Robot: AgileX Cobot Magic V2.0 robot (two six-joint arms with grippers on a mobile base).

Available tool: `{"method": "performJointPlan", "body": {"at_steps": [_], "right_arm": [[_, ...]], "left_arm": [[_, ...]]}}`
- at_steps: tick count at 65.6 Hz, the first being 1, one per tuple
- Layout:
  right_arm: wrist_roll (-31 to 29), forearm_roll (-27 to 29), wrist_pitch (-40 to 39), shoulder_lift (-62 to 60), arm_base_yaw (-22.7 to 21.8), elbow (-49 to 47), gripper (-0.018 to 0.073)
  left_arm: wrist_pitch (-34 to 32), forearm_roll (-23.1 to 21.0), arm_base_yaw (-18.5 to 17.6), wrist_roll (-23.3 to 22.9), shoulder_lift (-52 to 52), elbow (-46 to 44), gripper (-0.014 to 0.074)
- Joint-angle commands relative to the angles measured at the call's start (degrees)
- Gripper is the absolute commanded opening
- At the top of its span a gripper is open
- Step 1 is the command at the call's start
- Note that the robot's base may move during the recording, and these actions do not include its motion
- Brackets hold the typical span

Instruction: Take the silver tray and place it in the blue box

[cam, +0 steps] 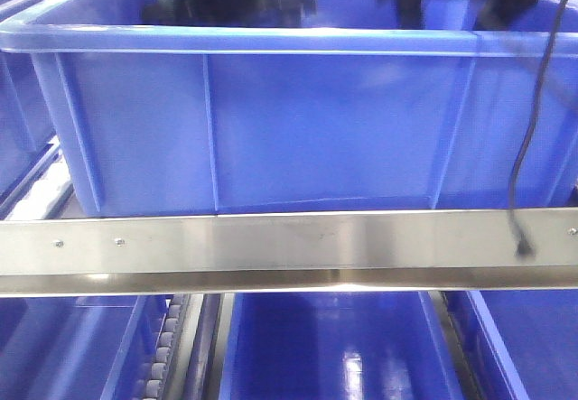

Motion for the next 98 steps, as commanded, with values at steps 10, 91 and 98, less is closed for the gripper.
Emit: {"method": "performJointPlan", "body": {"at_steps": [10, 91, 98], "right_arm": [[-0.59, -0.66, 0.28, -11.32, 0.67, -1.60, 0.0343], [-0.77, -2.07, -26.67, -86.74, 2.43, 62.38, 0.0055], [-0.77, -2.06, -26.72, -87.38, 2.43, 62.43, 0.0055]], "left_arm": [[3.99, 2.55, -1.71, 8.68, -12.14, -2.12, 0.0314], [-37.76, 14.20, -5.27, 7.83, -86.98, 77.65, -0.0094], [-37.93, 14.20, -5.27, 7.83, -88.94, 78.54, -0.0094]]}}
